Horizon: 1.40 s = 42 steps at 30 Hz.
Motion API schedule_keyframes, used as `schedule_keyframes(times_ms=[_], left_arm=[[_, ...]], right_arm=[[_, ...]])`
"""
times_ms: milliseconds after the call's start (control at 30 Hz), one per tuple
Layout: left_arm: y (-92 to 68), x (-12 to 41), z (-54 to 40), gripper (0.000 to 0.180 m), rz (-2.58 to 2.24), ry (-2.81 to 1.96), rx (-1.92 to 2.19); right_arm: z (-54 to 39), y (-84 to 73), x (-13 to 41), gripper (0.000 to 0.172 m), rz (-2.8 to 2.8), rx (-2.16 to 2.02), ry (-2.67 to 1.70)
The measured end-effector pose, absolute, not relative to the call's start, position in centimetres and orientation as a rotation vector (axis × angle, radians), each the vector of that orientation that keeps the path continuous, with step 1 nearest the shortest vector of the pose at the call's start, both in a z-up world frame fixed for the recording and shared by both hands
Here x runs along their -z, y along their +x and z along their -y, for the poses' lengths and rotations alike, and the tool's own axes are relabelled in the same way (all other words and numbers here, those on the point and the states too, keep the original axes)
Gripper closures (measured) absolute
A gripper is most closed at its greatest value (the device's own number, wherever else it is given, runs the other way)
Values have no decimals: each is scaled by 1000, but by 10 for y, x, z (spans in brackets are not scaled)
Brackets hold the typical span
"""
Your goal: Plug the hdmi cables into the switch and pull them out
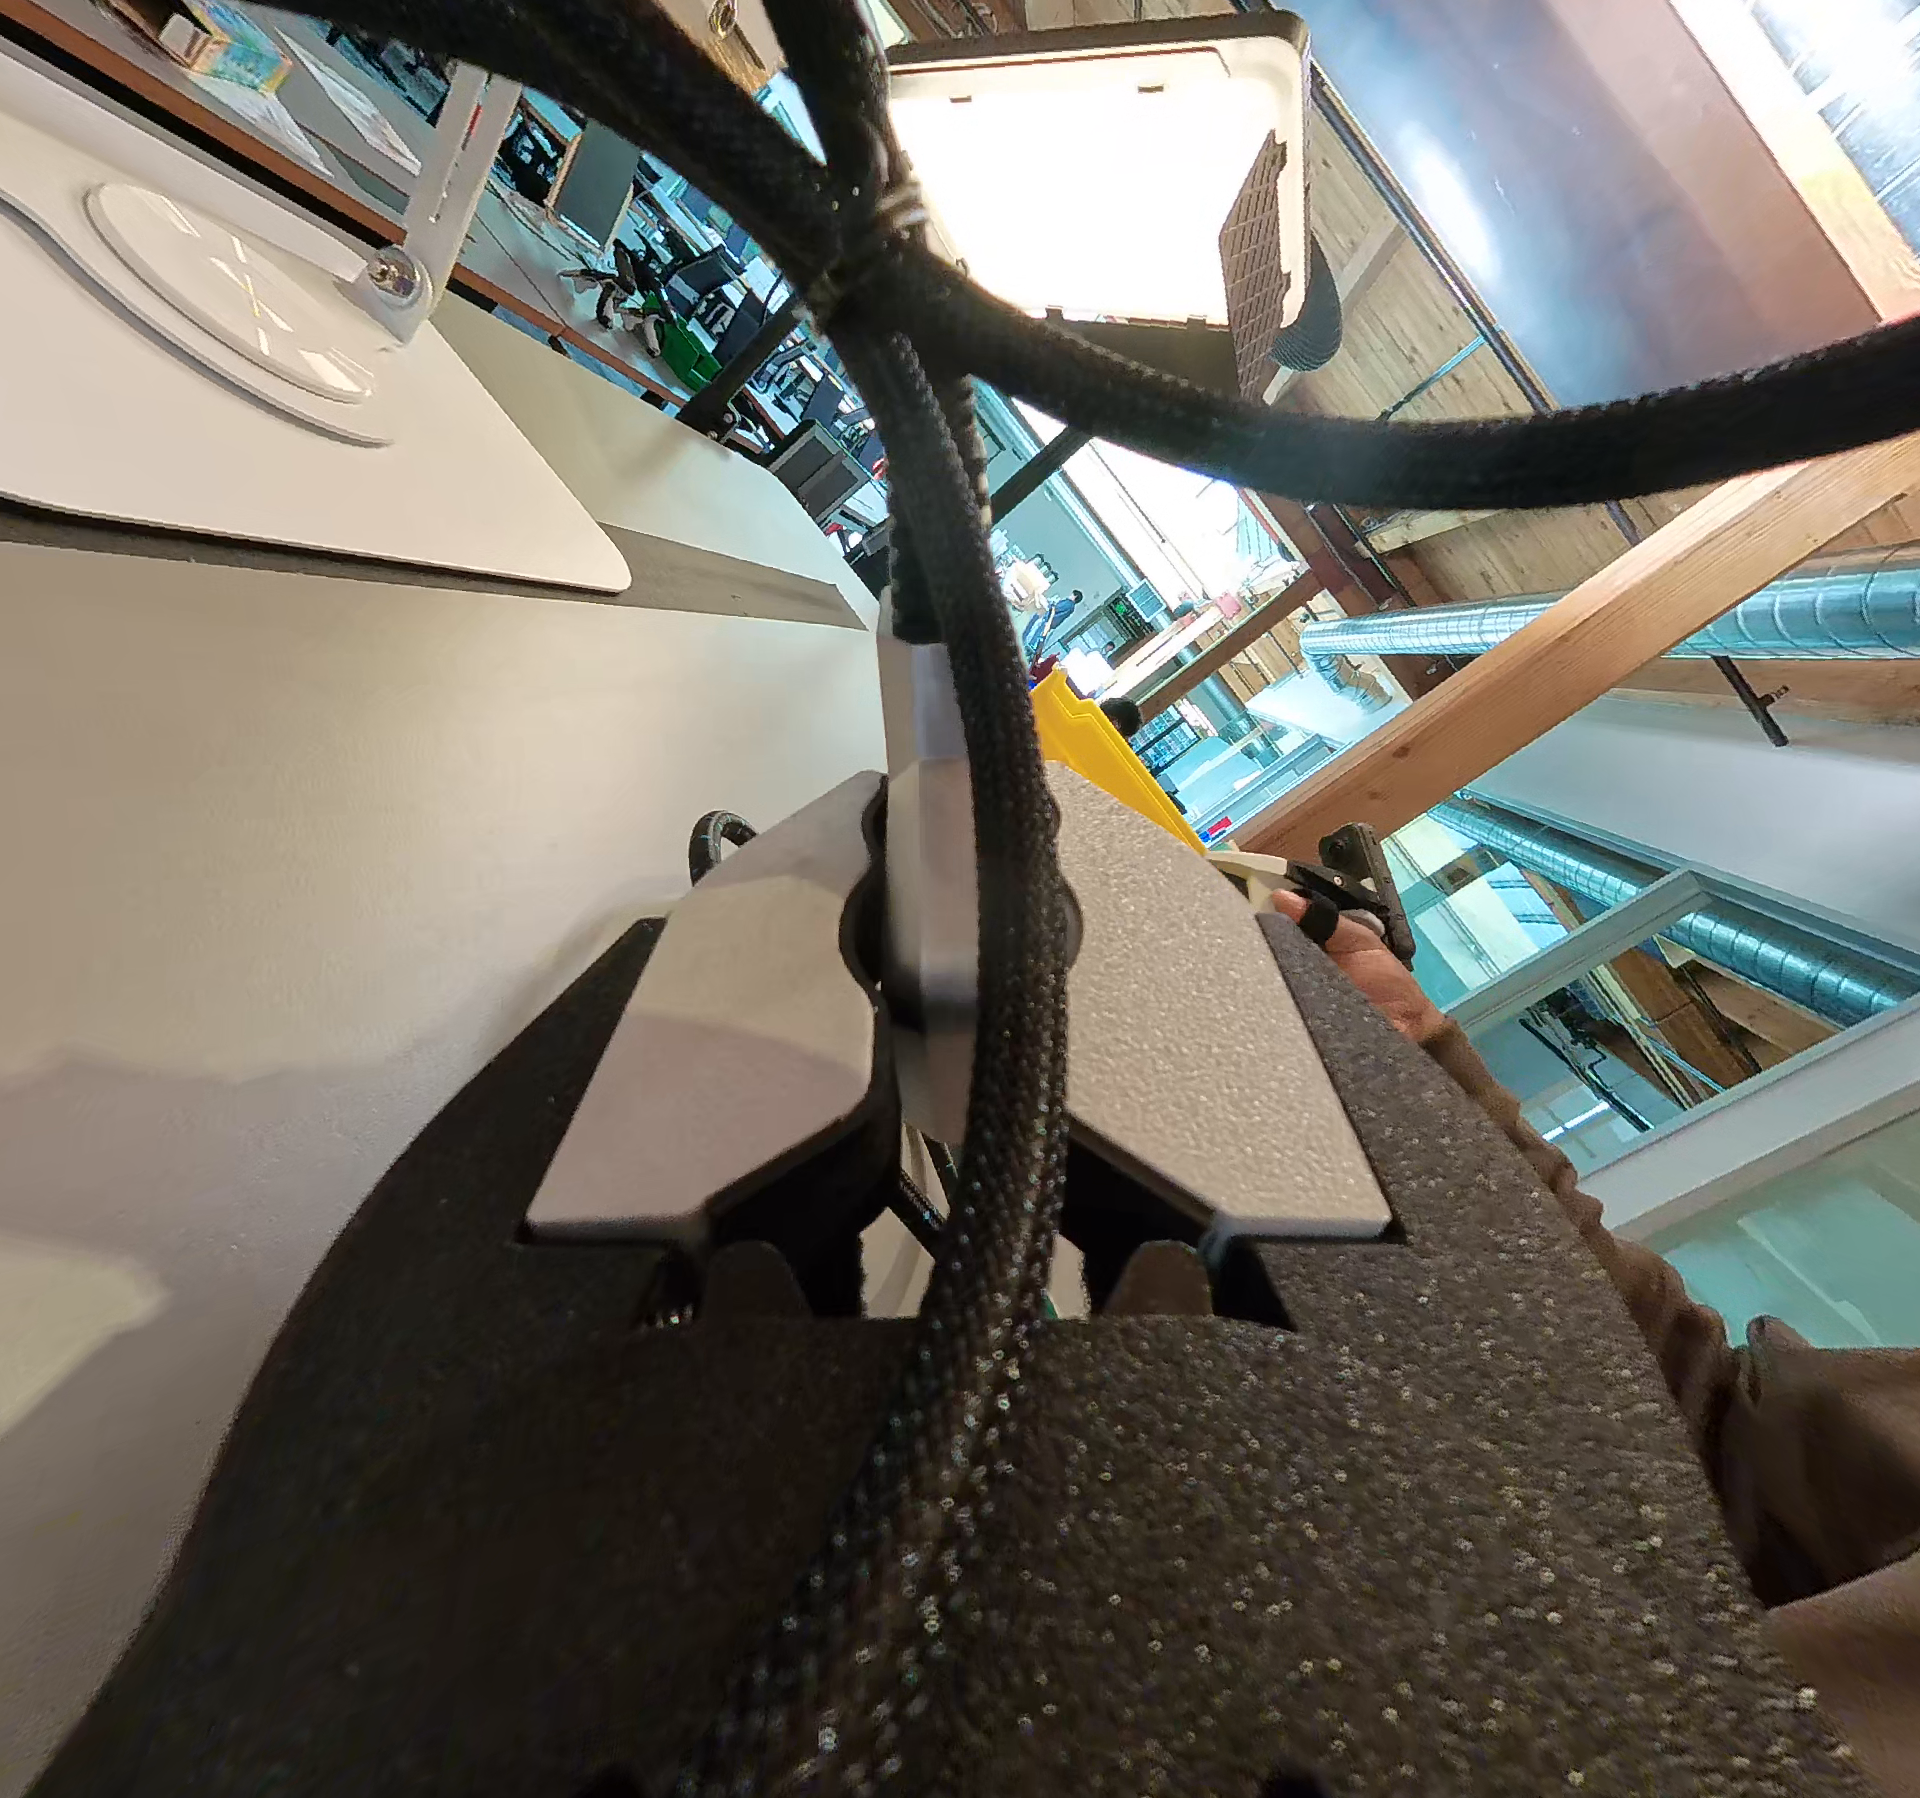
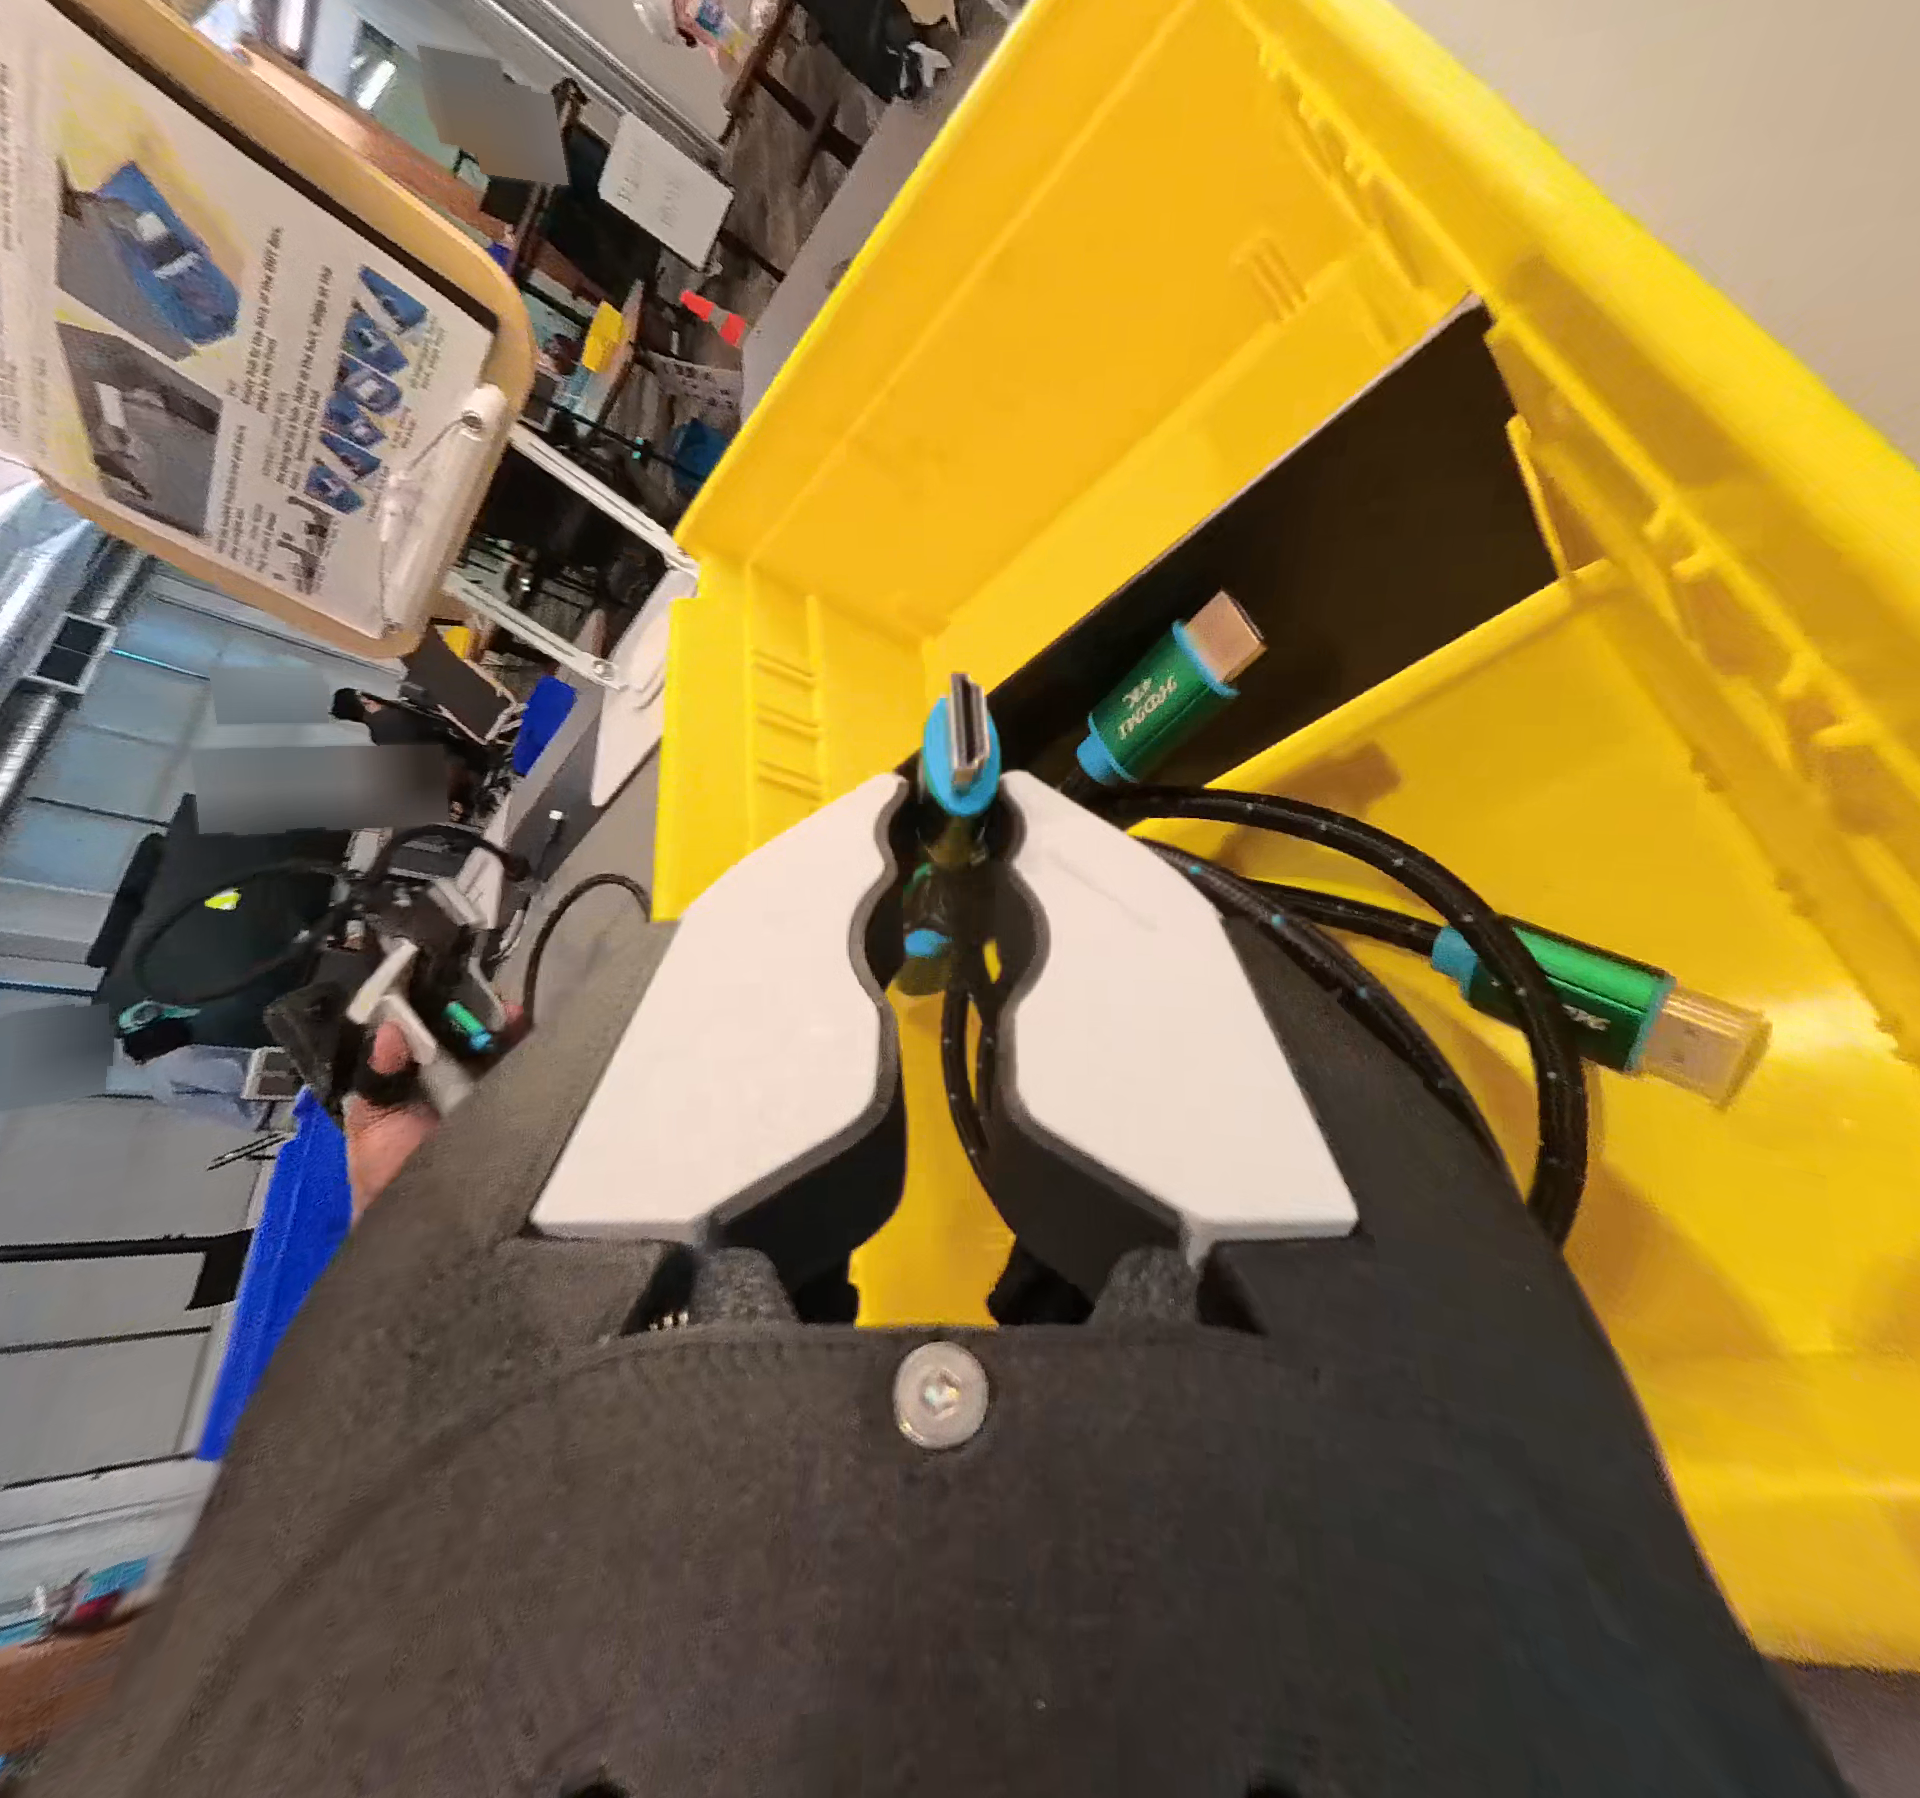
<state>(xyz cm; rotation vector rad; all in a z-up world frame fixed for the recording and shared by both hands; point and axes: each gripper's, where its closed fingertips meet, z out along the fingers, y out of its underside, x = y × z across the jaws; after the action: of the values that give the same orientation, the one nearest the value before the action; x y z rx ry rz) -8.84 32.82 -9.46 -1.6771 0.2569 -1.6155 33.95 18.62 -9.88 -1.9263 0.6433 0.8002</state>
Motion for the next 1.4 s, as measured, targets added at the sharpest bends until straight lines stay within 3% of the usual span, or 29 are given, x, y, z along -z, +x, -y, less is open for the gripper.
schedule_keyframes(times_ms=[200, 333, 500, 667, 767, 867, 1400], left_arm=[[-89, 94, -328, 158, -259, -1674, 1619], [-89, 94, -328, 158, -266, -1671, 1618], [-88, 92, -327, 158, -286, -1662, 1617], [-89, 90, -327, 153, -293, -1651, 1620], [-92, 87, -327, 152, -301, -1638, 1615], [-100, 80, -327, 158, -300, -1605, 1613], [-84, 78, -311, 162, -473, -1543, 1665]], right_arm=[[-164, 356, 109, 123, -473, -207, -2259], [-163, 324, 65, 126, -232, 3, -2212], [-187, 184, 31, 135, 231, -131, -2066], [-227, 20, 95, 134, 591, -536, -1992], [-263, -44, 126, 127, 634, -715, -1929], [-286, -87, 129, 108, 688, -911, -1893], [-276, -117, 122, 151, 851, -949, -1782]])
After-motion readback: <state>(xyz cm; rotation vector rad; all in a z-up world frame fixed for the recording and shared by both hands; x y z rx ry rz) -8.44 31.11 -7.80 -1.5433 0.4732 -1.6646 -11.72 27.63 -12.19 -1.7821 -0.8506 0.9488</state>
